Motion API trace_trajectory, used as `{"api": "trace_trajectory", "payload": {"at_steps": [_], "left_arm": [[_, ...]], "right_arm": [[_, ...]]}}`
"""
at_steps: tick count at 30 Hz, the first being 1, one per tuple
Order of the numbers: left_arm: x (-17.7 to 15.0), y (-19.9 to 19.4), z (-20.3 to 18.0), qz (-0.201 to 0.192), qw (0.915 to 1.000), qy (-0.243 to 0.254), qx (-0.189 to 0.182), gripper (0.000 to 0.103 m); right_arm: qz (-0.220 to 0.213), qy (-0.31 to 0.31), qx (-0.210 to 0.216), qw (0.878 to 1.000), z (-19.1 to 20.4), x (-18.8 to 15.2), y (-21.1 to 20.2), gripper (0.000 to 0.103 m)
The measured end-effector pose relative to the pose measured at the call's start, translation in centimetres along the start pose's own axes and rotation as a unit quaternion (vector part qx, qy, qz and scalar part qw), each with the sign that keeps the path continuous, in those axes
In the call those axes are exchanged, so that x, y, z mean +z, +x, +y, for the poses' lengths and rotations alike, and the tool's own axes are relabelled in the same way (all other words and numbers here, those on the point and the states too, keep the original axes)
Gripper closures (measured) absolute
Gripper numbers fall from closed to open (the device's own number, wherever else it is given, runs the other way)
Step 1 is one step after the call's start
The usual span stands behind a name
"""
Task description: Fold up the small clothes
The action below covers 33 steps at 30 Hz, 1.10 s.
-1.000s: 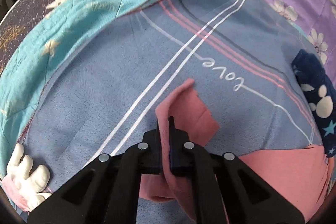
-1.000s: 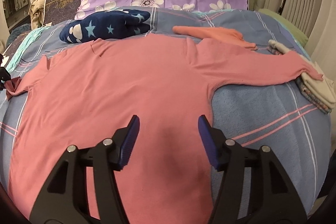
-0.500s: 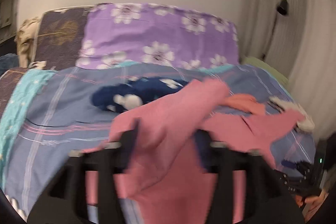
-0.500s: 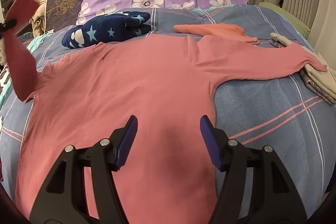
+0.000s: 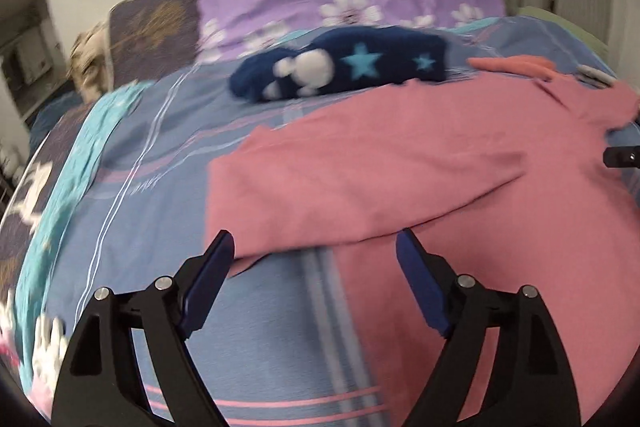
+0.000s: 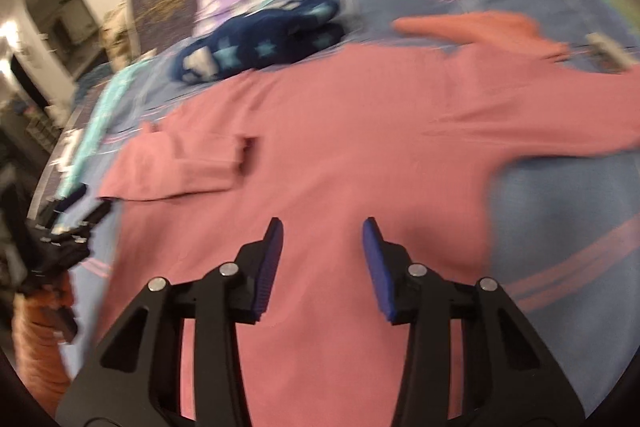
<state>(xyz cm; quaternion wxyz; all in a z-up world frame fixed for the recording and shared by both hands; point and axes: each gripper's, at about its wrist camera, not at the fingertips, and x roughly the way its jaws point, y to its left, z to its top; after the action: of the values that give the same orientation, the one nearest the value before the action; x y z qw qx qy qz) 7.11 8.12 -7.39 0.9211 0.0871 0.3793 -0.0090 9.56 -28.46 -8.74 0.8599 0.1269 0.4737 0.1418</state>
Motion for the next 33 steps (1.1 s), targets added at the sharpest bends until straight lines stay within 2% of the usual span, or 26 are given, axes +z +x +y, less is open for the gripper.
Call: {"api": "trace_trajectory", "payload": {"at_steps": [1,5,7,9,10,11,12,15,16,18,19,20,22,25,28,29,30,31,32,33], "left_arm": [[-0.4,0.4,0.9,0.008,0.9999,-0.014,0.005,0.019],[-1.6,1.8,4.0,0.032,0.9974,-0.062,0.020,0.018],[-1.9,2.4,4.8,0.036,0.9962,-0.078,0.015,0.018],[-2.0,2.5,5.2,0.037,0.9953,-0.089,0.013,0.015],[-1.9,2.5,5.3,0.035,0.9950,-0.093,0.013,0.012],[-2.0,2.5,5.2,0.031,0.9949,-0.095,0.012,0.012],[-1.8,2.4,5.0,0.027,0.9951,-0.095,0.008,0.011],[-1.5,2.7,4.4,0.017,0.9962,-0.085,0.002,0.008],[-1.3,2.8,4.3,0.015,0.9964,-0.083,0.003,0.007],[-1.0,3.2,3.9,0.016,0.9967,-0.079,0.002,0.007],[-0.9,3.4,3.7,0.017,0.9968,-0.079,0.000,0.007],[-0.7,3.5,3.5,0.016,0.9967,-0.080,-0.002,0.007],[-0.5,3.8,3.1,0.016,0.9965,-0.082,-0.009,0.007],[-0.1,4.8,2.2,0.024,0.9963,-0.081,-0.013,0.007],[0.3,5.9,1.4,0.036,0.9968,-0.072,-0.005,0.007],[0.4,6.2,1.2,0.039,0.9970,-0.066,0.009,0.008],[0.5,6.4,1.1,0.042,0.9968,-0.064,0.023,0.016],[0.7,6.6,1.2,0.044,0.9965,-0.063,0.035,0.031],[0.8,6.6,1.4,0.046,0.9961,-0.069,0.029,0.036],[0.9,6.4,1.6,0.045,0.9955,-0.081,0.019,0.046]], "right_arm": [[0.012,-0.005,0.013,1.000,0.6,0.7,1.1,0.058],[0.059,-0.001,0.053,0.997,2.7,3.6,6.2,0.038],[0.071,0.002,0.055,0.996,3.6,4.7,8.3,0.033],[0.068,-0.010,0.035,0.997,4.8,5.3,10.0,0.032],[0.058,-0.034,0.011,0.998,5.8,5.5,10.5,0.049],[0.053,-0.062,-0.005,0.997,7.0,5.6,10.6,0.101],[0.045,-0.068,-0.004,0.997,7.6,5.8,10.2,0.099],[-0.052,-0.076,0.024,0.995,8.7,6.9,4.9,0.100],[-0.093,-0.085,0.021,0.992,9.0,7.4,2.4,0.100],[-0.147,-0.093,-0.011,0.985,8.2,8.2,-1.3,0.100],[-0.157,-0.094,-0.024,0.983,7.7,8.5,-1.9,0.100],[-0.160,-0.091,-0.043,0.982,6.7,9.0,-2.4,0.100],[-0.134,-0.067,-0.058,0.987,4.3,9.6,-1.7,0.100],[-0.082,-0.015,-0.052,0.995,0.8,9.3,0.8,0.100],[-0.068,0.007,-0.061,0.996,-1.0,8.3,2.3,0.100],[-0.066,0.012,-0.059,0.996,-1.3,8.1,2.4,0.100],[-0.066,0.018,-0.052,0.996,-1.6,8.0,2.2,0.100],[-0.068,0.020,-0.045,0.996,-1.6,7.9,1.9,0.100],[-0.074,0.020,-0.034,0.996,-1.4,8.1,1.8,0.100],[-0.087,0.018,-0.013,0.996,-1.0,8.3,0.7,0.100]]}}
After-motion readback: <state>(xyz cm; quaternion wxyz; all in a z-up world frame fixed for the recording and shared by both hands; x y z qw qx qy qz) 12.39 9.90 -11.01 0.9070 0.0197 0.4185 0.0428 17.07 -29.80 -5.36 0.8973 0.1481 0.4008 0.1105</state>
